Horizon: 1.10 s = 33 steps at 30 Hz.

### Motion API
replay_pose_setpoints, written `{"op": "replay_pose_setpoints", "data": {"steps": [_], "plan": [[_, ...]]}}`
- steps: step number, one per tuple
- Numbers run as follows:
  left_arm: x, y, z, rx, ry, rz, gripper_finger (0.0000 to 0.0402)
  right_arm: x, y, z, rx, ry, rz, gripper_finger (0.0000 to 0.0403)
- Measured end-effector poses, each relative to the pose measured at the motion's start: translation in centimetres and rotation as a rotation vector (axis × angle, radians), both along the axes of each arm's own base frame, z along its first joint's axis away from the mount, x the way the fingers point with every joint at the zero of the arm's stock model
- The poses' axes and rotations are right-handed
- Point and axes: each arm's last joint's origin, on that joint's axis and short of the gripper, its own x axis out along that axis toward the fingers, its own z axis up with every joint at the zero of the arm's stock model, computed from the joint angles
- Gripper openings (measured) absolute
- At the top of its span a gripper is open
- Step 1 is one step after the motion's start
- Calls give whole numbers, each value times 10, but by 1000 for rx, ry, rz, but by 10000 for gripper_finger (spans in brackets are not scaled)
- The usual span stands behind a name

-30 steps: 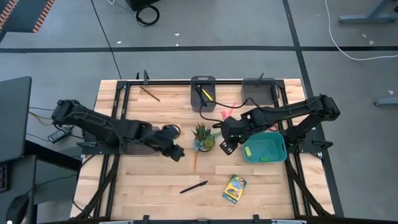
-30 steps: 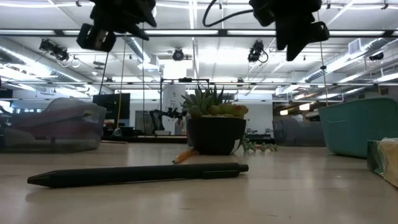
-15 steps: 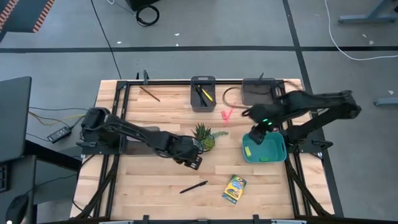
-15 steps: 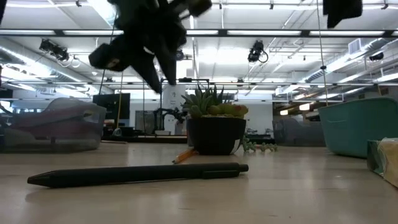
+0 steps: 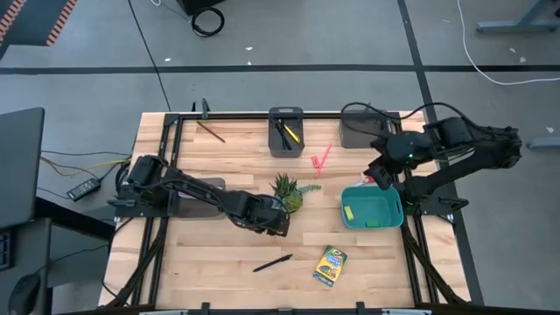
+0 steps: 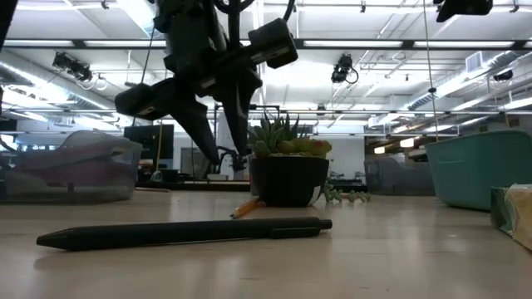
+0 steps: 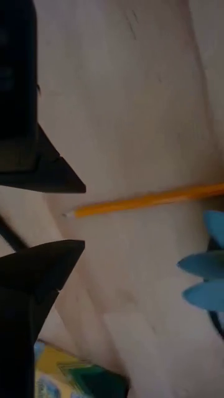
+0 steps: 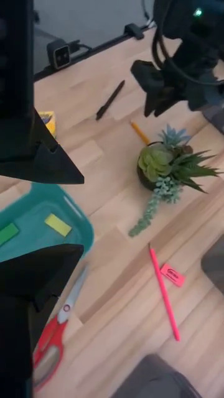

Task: Sort crayons/erasers/pens/pencils in bins
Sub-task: Put the orange pencil into the right black bin

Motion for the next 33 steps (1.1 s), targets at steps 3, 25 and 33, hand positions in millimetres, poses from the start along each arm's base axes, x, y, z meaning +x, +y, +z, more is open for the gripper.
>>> {"op": "replay_pose_setpoints", "data": {"steps": [3, 25, 33], "plan": [[1, 0, -1, 9, -5, 5, 131, 2, 0, -1, -27, 20, 36, 172], [7, -12, -24, 13, 0, 50, 121, 3, 0, -3, -69, 51, 93, 172], [8, -11, -32, 50, 27, 39, 121, 3, 0, -4, -70, 55, 94, 172]]}}
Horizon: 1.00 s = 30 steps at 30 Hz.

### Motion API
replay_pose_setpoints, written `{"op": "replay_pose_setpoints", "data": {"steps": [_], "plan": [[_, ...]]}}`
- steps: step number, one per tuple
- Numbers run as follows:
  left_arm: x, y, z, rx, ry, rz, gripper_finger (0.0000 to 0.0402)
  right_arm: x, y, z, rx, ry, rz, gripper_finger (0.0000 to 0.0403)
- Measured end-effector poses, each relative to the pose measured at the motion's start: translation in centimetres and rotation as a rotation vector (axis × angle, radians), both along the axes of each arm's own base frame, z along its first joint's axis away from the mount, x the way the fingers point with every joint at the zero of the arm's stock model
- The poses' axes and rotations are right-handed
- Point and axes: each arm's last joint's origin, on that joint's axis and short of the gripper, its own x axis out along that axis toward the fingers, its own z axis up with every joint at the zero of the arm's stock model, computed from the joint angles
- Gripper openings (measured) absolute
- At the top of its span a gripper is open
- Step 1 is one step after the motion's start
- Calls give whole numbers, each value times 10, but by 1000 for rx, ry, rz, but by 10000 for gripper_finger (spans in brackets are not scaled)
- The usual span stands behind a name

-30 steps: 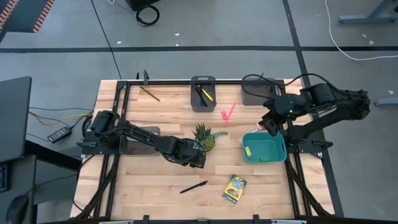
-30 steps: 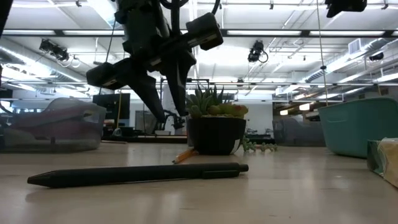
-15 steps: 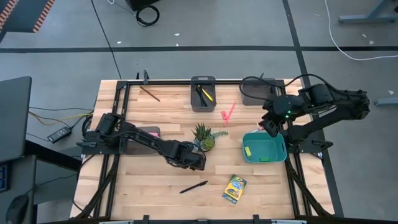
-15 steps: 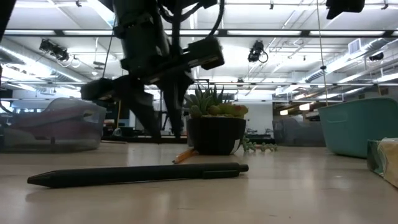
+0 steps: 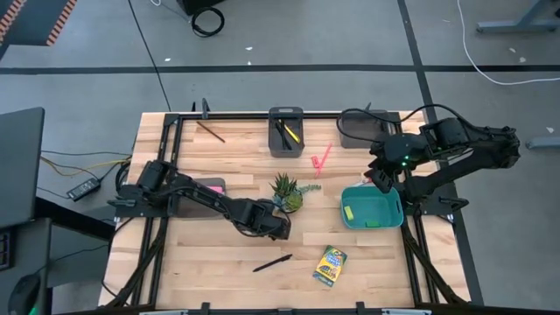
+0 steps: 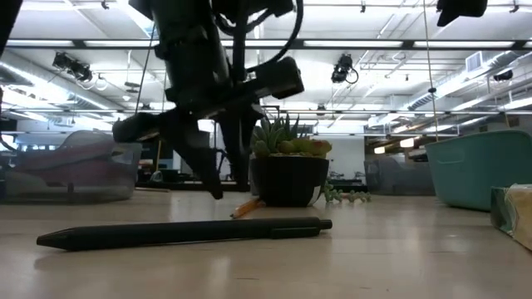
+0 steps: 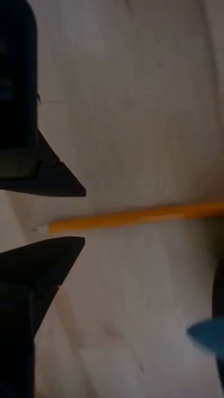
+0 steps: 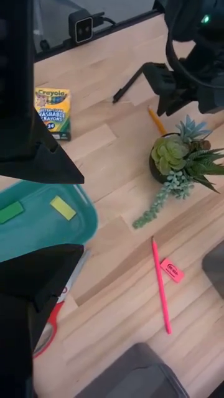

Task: Sort crayons/erasers/pens/pencils in bins
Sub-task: Put the orange pencil into the right black bin

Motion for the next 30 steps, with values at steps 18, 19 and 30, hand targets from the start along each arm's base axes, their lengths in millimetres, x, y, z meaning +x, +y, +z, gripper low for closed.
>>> {"op": "replay_pose_setpoints", "data": {"steps": [18, 19, 30], "plan": [[3, -19, -2, -14, -11, -14, 121, -4, -1, -2, 16, 36, -37, 172], [2, -20, -2, -18, -14, -14, 121, -4, -1, -2, 14, 36, -37, 172], [4, -33, -22, -57, 24, -26, 121, -4, -1, -2, 8, 38, -28, 172]]}}
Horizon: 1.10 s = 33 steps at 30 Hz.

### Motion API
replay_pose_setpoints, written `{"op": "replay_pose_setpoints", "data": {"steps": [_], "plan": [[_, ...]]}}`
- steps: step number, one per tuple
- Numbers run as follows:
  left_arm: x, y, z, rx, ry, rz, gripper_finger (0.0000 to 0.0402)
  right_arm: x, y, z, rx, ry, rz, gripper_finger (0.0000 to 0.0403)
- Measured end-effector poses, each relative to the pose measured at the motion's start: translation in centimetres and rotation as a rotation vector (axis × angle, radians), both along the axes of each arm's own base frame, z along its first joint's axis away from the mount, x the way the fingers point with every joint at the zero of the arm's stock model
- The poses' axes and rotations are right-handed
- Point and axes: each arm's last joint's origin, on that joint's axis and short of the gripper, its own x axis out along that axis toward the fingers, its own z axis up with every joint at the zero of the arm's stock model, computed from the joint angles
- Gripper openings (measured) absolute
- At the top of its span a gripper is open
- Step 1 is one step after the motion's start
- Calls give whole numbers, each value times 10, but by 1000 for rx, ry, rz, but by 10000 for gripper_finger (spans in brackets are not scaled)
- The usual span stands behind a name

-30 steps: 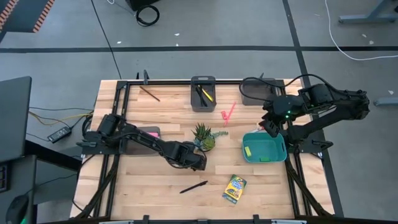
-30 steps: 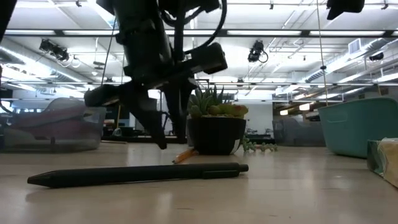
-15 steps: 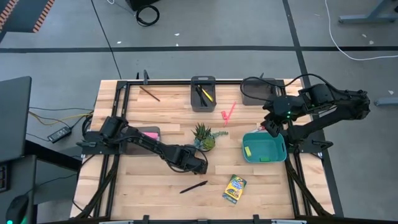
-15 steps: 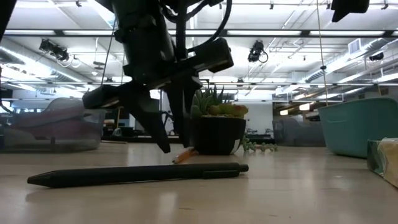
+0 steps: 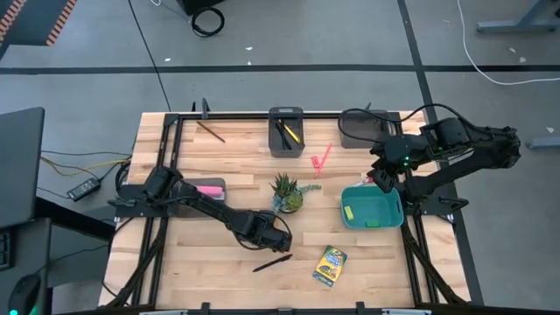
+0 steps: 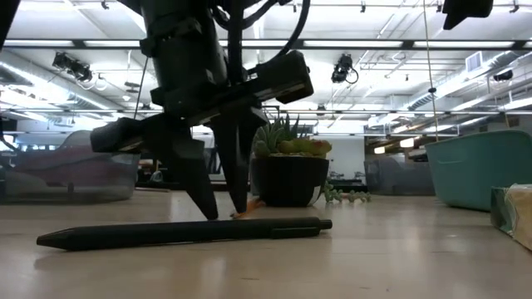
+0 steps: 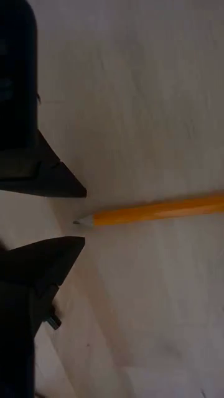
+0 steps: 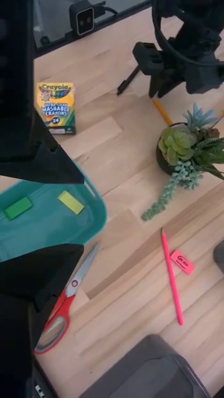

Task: Sort crayons/erasers/pens/pencils in bins
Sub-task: Put the orange pencil into the right black bin

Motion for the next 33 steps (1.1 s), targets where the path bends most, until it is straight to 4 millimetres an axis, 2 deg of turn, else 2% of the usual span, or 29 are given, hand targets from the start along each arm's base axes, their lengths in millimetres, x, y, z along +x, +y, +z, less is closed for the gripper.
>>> {"op": "replay_pose_setpoints", "data": {"steps": [16, 24, 33], "plan": [[-4, 13, -4, 56, 87, -8, 118, -1, 1, 0, 5, 12, 41, 172], [-14, 20, 1, 109, 171, -30, 79, -1, 1, 0, -1, 13, 54, 172], [-30, 43, 12, 195, 329, -108, 47, -1, 1, 0, -21, 17, 88, 172]]}}
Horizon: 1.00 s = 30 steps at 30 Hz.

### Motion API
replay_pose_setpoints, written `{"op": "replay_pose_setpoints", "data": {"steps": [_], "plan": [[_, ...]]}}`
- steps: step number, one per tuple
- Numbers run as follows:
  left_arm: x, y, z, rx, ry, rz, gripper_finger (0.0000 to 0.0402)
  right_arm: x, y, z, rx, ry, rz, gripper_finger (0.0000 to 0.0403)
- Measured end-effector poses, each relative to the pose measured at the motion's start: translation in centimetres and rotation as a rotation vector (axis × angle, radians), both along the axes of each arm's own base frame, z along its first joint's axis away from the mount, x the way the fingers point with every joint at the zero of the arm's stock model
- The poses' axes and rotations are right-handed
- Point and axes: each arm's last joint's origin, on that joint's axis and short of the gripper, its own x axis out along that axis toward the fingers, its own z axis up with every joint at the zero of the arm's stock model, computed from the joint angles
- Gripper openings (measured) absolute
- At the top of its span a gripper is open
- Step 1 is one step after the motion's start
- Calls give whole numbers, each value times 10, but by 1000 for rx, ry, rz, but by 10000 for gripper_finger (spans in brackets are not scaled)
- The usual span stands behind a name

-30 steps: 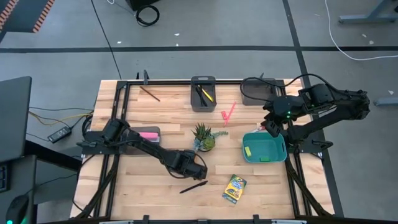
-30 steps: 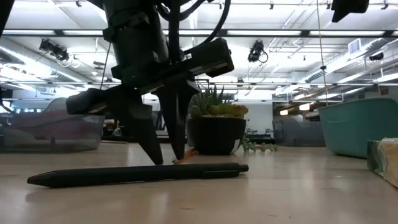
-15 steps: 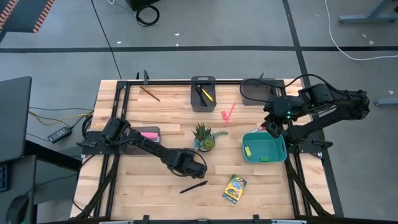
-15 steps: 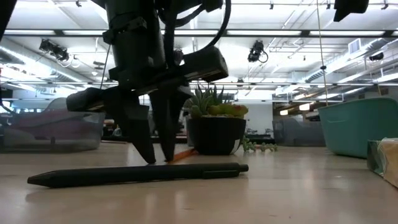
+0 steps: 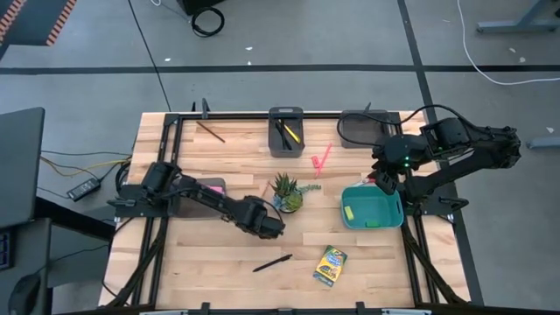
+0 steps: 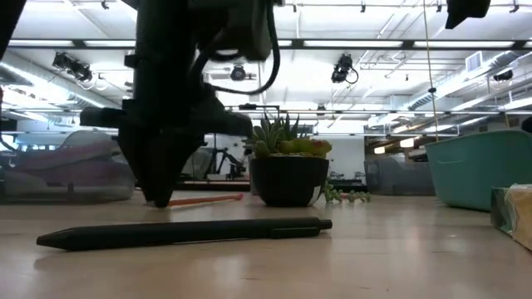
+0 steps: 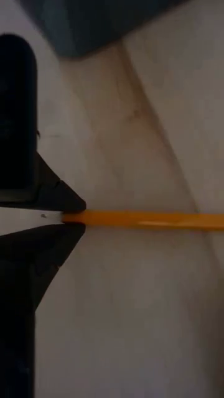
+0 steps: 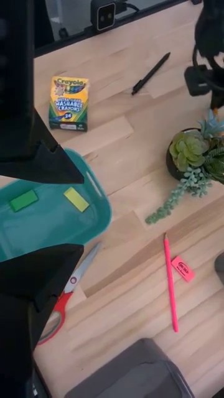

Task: Sort crayons/erasers/pens/pencils in bins
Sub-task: Put the orange pencil into the right black bin

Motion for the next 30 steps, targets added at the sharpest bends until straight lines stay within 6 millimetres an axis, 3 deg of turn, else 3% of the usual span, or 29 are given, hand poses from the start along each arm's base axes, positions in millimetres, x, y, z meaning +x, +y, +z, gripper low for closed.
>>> {"op": "replay_pose_setpoints", "data": {"steps": [11, 23, 30], "plan": [[-5, 3, 5, -42, 70, -71, 62, 0, 0, 0, 0, 3, 0, 172], [-7, 3, 20, -34, 24, -71, 15, 0, 0, 0, -3, 4, 5, 172], [-7, 3, 20, -32, 31, -103, 63, 0, 0, 0, -2, 3, 3, 172]]}}
